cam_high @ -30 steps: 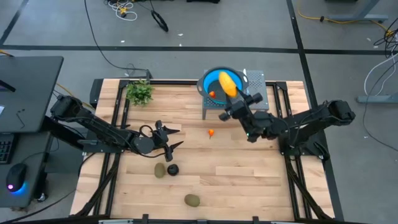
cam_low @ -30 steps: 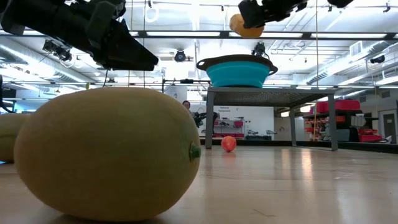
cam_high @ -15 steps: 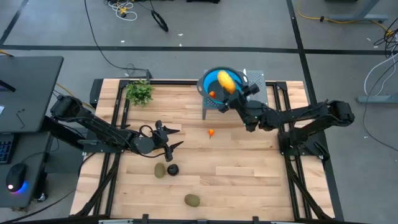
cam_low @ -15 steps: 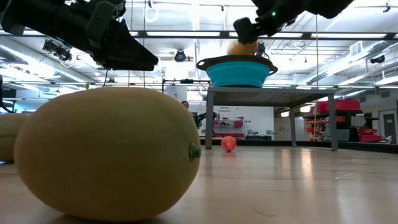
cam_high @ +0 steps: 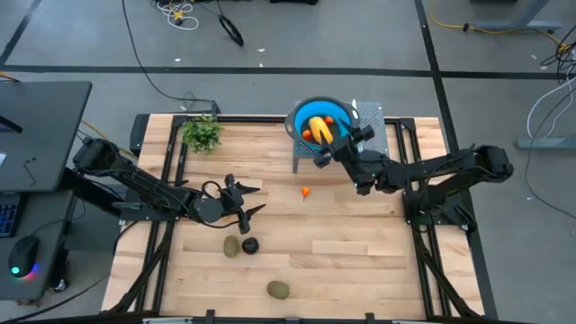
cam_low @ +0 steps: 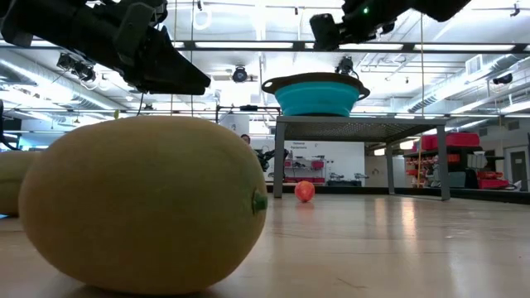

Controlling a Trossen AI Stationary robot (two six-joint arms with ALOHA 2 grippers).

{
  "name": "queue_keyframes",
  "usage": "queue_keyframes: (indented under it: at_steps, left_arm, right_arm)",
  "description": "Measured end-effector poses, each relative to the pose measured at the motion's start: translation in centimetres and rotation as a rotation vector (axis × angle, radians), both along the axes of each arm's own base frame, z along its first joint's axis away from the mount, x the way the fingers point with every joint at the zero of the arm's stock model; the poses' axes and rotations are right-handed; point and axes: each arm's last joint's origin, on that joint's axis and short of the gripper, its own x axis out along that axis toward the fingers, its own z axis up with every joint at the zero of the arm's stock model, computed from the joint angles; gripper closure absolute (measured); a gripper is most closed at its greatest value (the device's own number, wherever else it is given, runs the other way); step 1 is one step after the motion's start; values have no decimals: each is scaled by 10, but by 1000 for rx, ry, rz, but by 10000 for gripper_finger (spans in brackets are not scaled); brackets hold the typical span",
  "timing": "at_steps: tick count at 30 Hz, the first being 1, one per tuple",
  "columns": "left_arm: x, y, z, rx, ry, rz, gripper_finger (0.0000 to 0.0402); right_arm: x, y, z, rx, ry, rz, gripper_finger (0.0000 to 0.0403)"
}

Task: Pick & Place Fruit
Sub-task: Put the yellow peach into the blue strainer bowl

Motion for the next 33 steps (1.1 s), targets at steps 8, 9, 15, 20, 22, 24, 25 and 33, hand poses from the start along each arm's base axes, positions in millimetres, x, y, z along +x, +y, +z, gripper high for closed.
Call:
queue_keyframes:
  at_steps: [8,9,15,20,22,24,25,33]
  left_arm:
    - [-1,0,-1,-14,-3,4,143]
    - [-1,1,-2,-14,0,6,143]
    - [-1,2,-3,-26,-2,15,143]
    - [-1,2,-3,-28,-4,15,143]
    - [-1,2,-3,-28,-4,16,143]
    - [-1,3,-3,-28,-4,16,143]
    - [-1,3,-3,-28,-3,16,143]
    - [-1,3,-3,-27,-4,17,143]
  right_arm:
    - [-1,43,-1,36,-48,153,96]
    - [-2,49,-1,44,-54,176,96]
    - [-6,77,-13,120,-46,287,96]
    - [-9,86,-29,248,-17,384,96]
    - [-10,87,-35,319,-7,423,96]
    - [-11,88,-42,402,-1,458,96]
    - [-10,89,-46,447,0,477,96]
    - [6,104,-89,579,148,581,96]
